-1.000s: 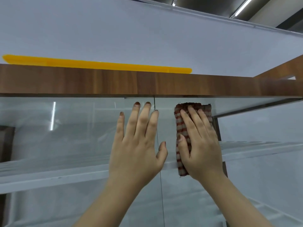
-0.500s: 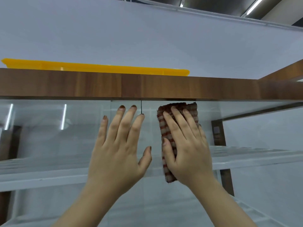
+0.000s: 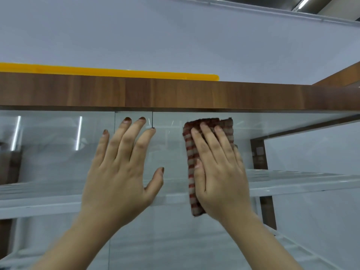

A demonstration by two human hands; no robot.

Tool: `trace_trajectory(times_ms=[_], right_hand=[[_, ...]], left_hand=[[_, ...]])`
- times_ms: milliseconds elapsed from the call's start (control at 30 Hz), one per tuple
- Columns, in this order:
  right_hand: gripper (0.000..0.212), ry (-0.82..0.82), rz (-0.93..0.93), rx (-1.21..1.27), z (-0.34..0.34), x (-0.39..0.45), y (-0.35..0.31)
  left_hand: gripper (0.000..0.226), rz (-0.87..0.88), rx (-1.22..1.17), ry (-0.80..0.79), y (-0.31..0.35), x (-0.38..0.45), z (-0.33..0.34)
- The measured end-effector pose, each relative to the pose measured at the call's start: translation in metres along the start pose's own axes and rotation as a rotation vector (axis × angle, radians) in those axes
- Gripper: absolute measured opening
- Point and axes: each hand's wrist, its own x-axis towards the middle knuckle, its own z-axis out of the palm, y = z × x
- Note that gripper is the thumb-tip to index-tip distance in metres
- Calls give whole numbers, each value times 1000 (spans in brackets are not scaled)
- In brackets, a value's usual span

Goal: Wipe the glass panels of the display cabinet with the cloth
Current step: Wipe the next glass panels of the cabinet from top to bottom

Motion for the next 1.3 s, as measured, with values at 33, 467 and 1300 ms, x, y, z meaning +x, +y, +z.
trace_trajectory(times_ms=[33,467,1300], right_hand=[[52,5,20,-3,-2,3,7],[54,34,104,-40,-16,-17,58],[53,60,135,-12,-46,-39,149]], left_hand=[[69,0,1,0,0,0,0],[70,-15,10,-28,3,2,-2],[64,-88,-23,32,104,23,41]])
